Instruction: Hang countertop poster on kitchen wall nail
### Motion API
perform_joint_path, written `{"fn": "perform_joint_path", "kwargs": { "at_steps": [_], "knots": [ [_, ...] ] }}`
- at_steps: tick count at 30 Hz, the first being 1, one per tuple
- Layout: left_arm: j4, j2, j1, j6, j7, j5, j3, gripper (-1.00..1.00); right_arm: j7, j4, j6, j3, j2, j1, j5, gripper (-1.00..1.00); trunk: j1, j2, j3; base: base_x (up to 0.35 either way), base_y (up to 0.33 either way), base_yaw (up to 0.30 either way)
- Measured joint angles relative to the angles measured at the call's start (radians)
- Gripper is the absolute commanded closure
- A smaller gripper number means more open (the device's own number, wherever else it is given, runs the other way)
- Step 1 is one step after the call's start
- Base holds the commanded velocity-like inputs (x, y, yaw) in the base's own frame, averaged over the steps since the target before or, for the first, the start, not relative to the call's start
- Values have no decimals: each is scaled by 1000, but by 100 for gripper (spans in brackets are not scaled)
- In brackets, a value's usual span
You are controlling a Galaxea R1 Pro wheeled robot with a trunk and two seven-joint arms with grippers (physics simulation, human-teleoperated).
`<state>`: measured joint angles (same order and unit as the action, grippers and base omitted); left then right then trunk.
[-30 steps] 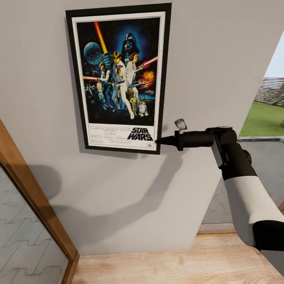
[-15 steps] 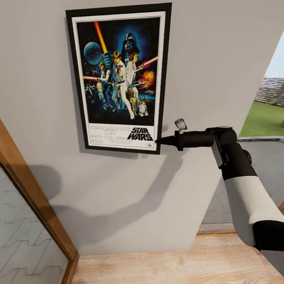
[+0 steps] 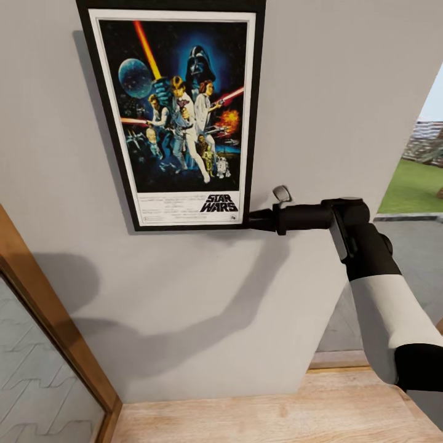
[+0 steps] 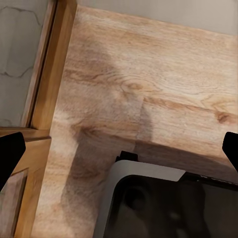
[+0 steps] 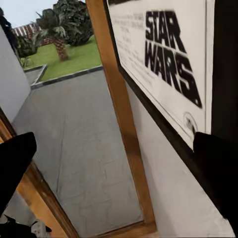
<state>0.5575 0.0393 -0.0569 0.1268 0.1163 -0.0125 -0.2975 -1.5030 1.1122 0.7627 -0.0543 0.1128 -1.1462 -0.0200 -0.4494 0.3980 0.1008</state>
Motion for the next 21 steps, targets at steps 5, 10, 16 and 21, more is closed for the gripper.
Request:
{"fn": "perform_joint_path", "kwargs": {
  "at_steps": [5,10,16,21],
  "knots": [
    [0,0,0,0,0,0,0,-100,0,1,0,1,1,0,0,-100,0,0,0,0,0,0],
    [0,0,0,0,0,0,0,-100,0,1,0,3,1,0,0,-100,0,0,0,0,0,0],
    [0,0,0,0,0,0,0,-100,0,1,0,4,1,0,0,-100,0,0,0,-69,0,0],
    [0,0,0,1,0,0,0,-100,0,1,0,4,1,0,0,-100,0,0,0,-208,0,0]
  ]
}}
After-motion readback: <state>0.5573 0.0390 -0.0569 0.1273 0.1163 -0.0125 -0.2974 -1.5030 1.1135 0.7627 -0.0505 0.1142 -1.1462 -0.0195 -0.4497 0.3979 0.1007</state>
